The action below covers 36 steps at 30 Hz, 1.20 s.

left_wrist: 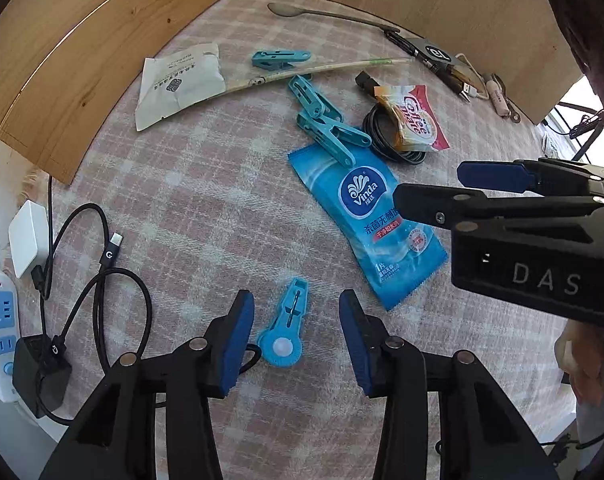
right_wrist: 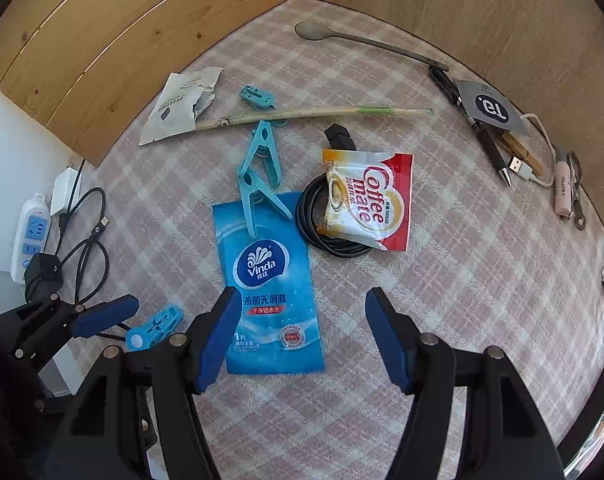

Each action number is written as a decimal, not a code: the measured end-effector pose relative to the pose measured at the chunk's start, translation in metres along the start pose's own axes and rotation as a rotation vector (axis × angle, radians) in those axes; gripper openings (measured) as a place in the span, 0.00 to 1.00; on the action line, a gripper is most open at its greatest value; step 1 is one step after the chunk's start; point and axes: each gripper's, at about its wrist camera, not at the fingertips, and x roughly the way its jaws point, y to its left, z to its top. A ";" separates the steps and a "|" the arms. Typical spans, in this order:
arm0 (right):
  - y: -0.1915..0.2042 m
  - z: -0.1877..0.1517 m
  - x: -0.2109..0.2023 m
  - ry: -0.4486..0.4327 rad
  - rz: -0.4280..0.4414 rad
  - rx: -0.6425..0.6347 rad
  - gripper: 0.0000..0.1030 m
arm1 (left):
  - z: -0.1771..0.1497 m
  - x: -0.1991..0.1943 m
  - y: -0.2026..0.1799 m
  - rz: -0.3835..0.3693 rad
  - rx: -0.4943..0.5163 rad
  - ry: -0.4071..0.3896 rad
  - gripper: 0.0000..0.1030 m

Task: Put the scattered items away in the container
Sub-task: 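Grasp the blue clothespin with the left gripper, then grasp the blue Vinda tissue pack with the right gripper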

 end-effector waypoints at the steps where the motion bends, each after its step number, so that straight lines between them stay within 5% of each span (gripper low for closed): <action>1: 0.001 0.002 0.003 0.006 0.001 0.003 0.62 | 0.001 0.001 0.000 -0.005 0.007 0.003 0.40; 7: 0.007 0.010 0.016 0.032 -0.002 0.003 0.62 | 0.003 0.011 0.001 -0.029 0.028 0.035 0.24; 27: 0.052 0.003 0.039 0.055 -0.078 -0.108 0.63 | -0.007 0.017 0.004 -0.029 -0.001 0.013 0.17; 36: 0.048 -0.010 0.031 0.043 -0.074 -0.082 0.45 | -0.008 0.016 0.002 -0.024 -0.024 0.000 0.17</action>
